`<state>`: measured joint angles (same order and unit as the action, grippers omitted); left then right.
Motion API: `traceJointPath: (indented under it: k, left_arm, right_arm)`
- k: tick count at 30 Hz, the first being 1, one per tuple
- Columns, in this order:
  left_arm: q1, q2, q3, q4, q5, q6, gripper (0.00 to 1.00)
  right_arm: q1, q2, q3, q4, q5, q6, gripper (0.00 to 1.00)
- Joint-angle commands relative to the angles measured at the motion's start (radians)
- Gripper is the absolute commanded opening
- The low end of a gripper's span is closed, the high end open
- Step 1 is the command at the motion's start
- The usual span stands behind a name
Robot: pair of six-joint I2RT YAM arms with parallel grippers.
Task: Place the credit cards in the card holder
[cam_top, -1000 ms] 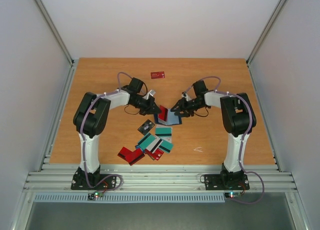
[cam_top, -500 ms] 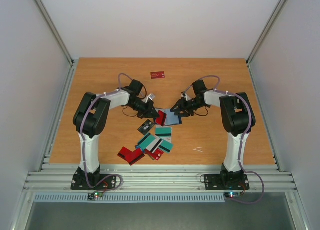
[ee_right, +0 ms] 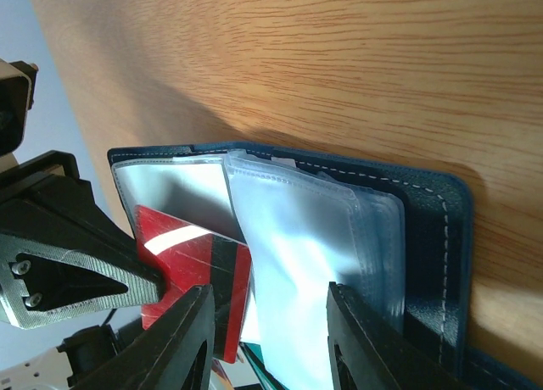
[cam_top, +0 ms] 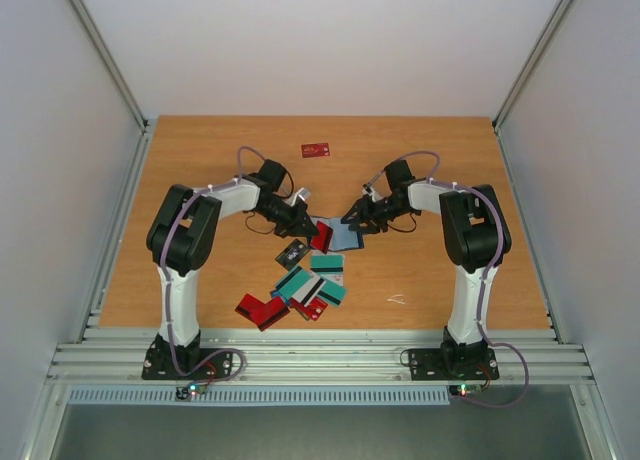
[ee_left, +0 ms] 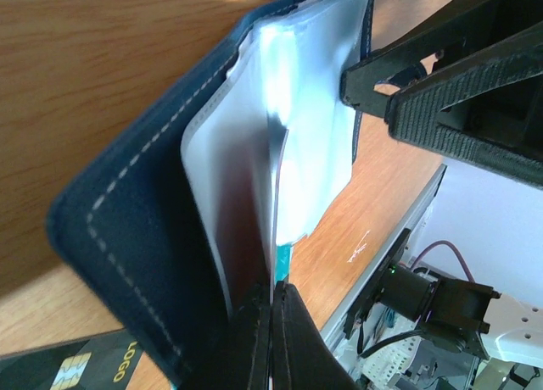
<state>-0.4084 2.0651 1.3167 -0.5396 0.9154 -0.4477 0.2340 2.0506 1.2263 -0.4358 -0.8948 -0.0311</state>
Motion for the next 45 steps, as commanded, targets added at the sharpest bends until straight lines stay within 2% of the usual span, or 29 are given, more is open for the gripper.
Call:
traceJointPath:
  k: [1, 13, 22, 31, 38, 45]
  left_arm:
    - [-0.014, 0.033, 0.044, -0.005, 0.01, 0.007, 0.0]
    - [-0.028, 0.065, 0.073, 0.056, 0.001, -0.033, 0.0]
    - [-0.027, 0.092, 0.091, 0.099, -0.027, -0.066, 0.0]
    - [-0.028, 0.105, 0.086, 0.135, -0.047, -0.101, 0.0]
    - [-0.029, 0.106, 0.084, 0.147, -0.066, -0.121, 0.0]
    - [-0.046, 0.122, 0.086, 0.158, -0.078, -0.14, 0.0]
  right_arm:
    - [-0.003, 0.052, 0.005, -0.032, 0.074, -0.005, 0.39]
    - [-0.002, 0.04, 0.015, -0.032, 0.062, 0.01, 0.38]
    - [-0.002, -0.039, 0.026, -0.101, 0.076, -0.011, 0.39]
    - [-0.002, -0.121, -0.055, -0.109, 0.112, -0.016, 0.39]
    - [0.001, -0.087, -0.075, -0.144, 0.17, -0.066, 0.34]
    - [0.016, -0.083, -0.105, -0.127, 0.154, -0.061, 0.26]
